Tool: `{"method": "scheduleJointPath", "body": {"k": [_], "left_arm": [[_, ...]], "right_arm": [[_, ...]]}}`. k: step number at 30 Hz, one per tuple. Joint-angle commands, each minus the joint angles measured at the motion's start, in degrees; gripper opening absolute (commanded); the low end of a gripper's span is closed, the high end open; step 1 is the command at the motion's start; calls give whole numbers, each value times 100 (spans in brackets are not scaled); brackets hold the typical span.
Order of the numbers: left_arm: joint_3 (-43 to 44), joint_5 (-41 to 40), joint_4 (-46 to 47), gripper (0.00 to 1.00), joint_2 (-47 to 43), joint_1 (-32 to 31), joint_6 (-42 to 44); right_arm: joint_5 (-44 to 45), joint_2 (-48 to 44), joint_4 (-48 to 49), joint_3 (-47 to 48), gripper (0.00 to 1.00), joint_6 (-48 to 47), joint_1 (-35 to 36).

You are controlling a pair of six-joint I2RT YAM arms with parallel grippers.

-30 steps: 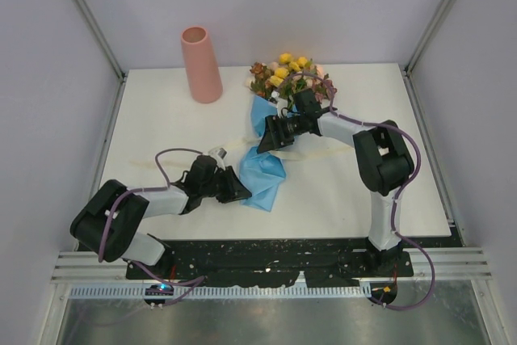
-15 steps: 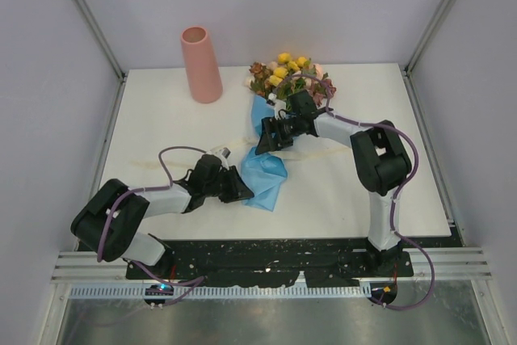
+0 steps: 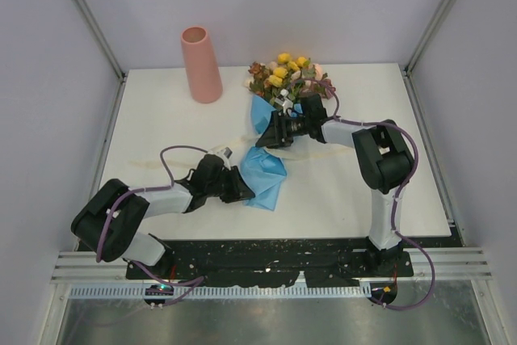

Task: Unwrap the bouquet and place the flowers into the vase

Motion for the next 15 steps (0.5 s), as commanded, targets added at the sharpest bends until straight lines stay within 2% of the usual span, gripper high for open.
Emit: {"method": "scheduleJointPath", "body": {"k": [1,2,5,7,9,11,15], "left_arm": [[149,-284,-120,29,8,-75,138],[140,-293,-121,29,16,-83,138],[166,-319,-138,29,43,-110,129],[158,-337,-147,29,43,-119,129],[140,-372,-182,29,34,-127,129],[114,-398,-182,29,34,-136,129],[70,-425,-208,30,25,-154,129]], "right_arm": [[-915,-361,1904,-320,70,1655,20],[-933,-379,2471,-495,70,1893,20],[-1100,-335,4055,-830,70,3365,-15],[-1118,-177,5983,-1076,70,4585,-103],[-1057,16,7066,-1147,68,5484,-208],[-1021,175,7573,-1164,66,5988,-296],[-1039,149,7260,-1278,62,5746,-375]]}}
